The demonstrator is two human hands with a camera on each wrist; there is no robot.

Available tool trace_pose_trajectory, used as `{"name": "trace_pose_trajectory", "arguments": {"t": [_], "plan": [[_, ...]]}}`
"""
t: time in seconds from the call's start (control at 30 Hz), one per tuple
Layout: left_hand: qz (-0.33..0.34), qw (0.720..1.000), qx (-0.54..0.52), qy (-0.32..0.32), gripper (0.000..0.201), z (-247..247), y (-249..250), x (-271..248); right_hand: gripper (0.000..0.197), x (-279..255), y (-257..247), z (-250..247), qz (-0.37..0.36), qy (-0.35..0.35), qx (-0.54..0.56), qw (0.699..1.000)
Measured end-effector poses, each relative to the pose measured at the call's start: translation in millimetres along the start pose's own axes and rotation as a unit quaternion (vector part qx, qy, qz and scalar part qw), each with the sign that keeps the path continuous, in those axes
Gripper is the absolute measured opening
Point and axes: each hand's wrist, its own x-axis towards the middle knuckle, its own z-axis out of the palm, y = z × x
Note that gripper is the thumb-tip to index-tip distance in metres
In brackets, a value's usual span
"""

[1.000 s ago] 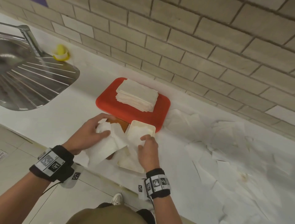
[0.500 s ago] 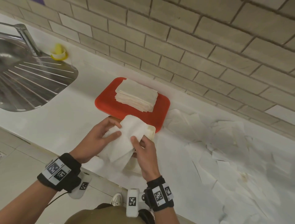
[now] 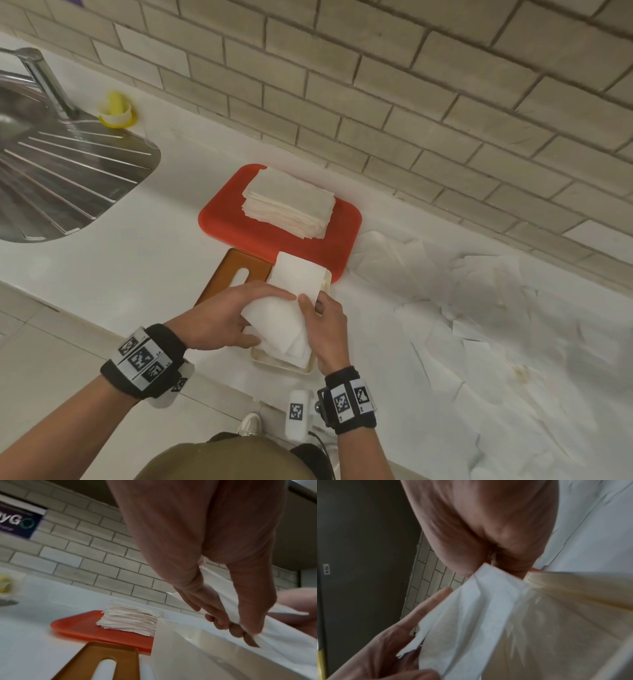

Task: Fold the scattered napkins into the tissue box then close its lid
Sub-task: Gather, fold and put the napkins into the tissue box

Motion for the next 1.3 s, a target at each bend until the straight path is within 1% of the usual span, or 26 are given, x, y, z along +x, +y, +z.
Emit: {"name": "trace_pose_trajectory", "arguments": {"t": [0.13, 0.23, 0.27, 0.3, 0.37, 0.43, 0.5, 0.57, 0.6, 0.63, 0.67, 0.7, 0.73, 0.77, 0.8, 0.83, 0.87, 0.93, 1.03, 1.1, 1.13, 1.17, 1.2, 1.23, 1.27, 1.3], "plan": [[0.039, 0.998, 0.033, 0.028, 0.057, -3.1, -9.2, 4.4, 0.027, 4.1, 2.3, 3.0, -0.01, 0.009, -0.027, 1.0], [0.057, 0.995, 0.069, 0.045, 0.029, -8.7, -8.9, 9.8, 0.036, 4.3, 2.1, 2.6, -0.018, 0.017, -0.088, 0.996], [0.053, 0.993, 0.083, 0.063, 0.027, -8.9, -8.1, 12.0, 0.037, 3.7, 1.1, 2.5, -0.02, 0.018, -0.123, 0.992], [0.042, 0.991, 0.088, 0.087, 0.029, -8.2, -8.4, 14.6, 0.033, 3.6, 0.7, 3.9, -0.019, 0.017, -0.158, 0.987], [-0.002, 0.986, 0.076, 0.148, 0.033, -8.5, -9.7, 21.5, 0.025, 2.3, -1.6, 8.7, -0.017, 0.01, -0.219, 0.975], [-0.034, 0.977, 0.059, 0.2, 0.03, -9.7, -11.0, 30.4, 0.031, -1.1, -3.6, 15.6, -0.035, -0.006, -0.261, 0.965], [-0.051, 0.973, 0.038, 0.22, 0.023, -12.0, -2.7, 39.8, 0.042, -4.7, -5.6, 20.5, -0.059, -0.012, -0.289, 0.955], [-0.061, 0.976, 0.002, 0.211, 0.017, -12.9, 1.0, 50.0, 0.047, -7.5, -10.8, 14.7, -0.081, 0.025, -0.283, 0.955], [-0.066, 0.977, -0.004, 0.203, 0.02, -15.0, 2.4, 53.6, 0.045, -8.8, -16.3, 8.2, -0.091, 0.057, -0.237, 0.965], [-0.069, 0.978, -0.001, 0.196, 0.027, -16.2, 2.7, 56.4, 0.041, -11.9, -22.7, 0.8, -0.097, 0.086, -0.168, 0.977], [-0.076, 0.979, 0.009, 0.188, 0.034, -17.7, 3.0, 58.6, 0.036, -16.6, -31.4, -6.6, -0.102, 0.098, -0.087, 0.986], [-0.078, 0.981, 0.002, 0.177, 0.038, -17.5, 3.3, 61.5, 0.034, -20.6, -37.4, -12.8, -0.109, 0.084, -0.014, 0.99], [-0.075, 0.983, -0.021, 0.169, 0.035, -16.5, 6.1, 64.8, 0.035, -23.7, -41.0, -17.4, -0.116, 0.052, 0.04, 0.991], [-0.07, 0.983, -0.052, 0.163, 0.028, -15.1, 8.7, 68.6, 0.037, -24.4, -38.2, -19.5, -0.122, 0.016, 0.068, 0.99], [-0.065, 0.982, -0.073, 0.161, 0.024, -13.6, 12.2, 72.2, 0.038, -24.6, -32.6, -20.2, -0.126, -0.013, 0.069, 0.99], [-0.061, 0.982, -0.082, 0.162, 0.023, -12.1, 13.9, 76.6, 0.037, -24.2, -23.9, -20.4, -0.126, -0.023, 0.043, 0.991], [-0.064, 0.983, -0.067, 0.16, 0.023, -10.8, 13.2, 81.0, 0.036, -24.5, -15.0, -19.6, -0.123, -0.02, 0.003, 0.992], [-0.077, 0.987, -0.001, 0.144, 0.028, -7.6, 7.2, 88.6, 0.028, -26.2, 2.3, -15.9, -0.1, -0.008, -0.072, 0.992], [-0.084, 0.98, 0.12, 0.133, 0.045, -0.7, -1.1, 93.9, 0.017, -28.4, 18.1, -8.0, -0.055, -0.022, -0.127, 0.99], [-0.046, 0.972, 0.175, 0.153, 0.052, 3.3, -4.1, 95.2, 0.018, -25.1, 18.7, -1.7, -0.045, -0.038, -0.169, 0.984], [-0.025, 0.967, 0.197, 0.158, 0.05, 5.3, -4.5, 96.5, 0.021, -23.2, 16.3, 0.9, -0.043, -0.052, -0.19, 0.979], [-0.009, 0.965, 0.213, 0.149, 0.044, 8.0, -3.0, 98.4, 0.024, -21.9, 11.4, 1.9, -0.037, -0.069, -0.214, 0.974], [-0.002, 0.964, 0.236, 0.123, 0.036, 11.0, -0.1, 100.7, 0.027, -21.3, 6.4, 1.5, -0.028, -0.089, -0.237, 0.967], [-0.002, 0.96, 0.269, 0.081, 0.031, 15.0, 4.2, 102.5, 0.028, -21.8, 1.0, -1.5, -0.018, -0.109, -0.25, 0.962], [-0.01, 0.949, 0.313, 0.023, 0.031, 20.6, 8.1, 104.5, 0.026, -22.1, -2.7, -6.8, -0.014, -0.118, -0.252, 0.96], [-0.025, 0.932, 0.361, -0.04, 0.038, 27.0, 9.1, 106.4, 0.019, -22.2, -6.0, -14.6, -0.02, -0.108, -0.244, 0.964]]}}
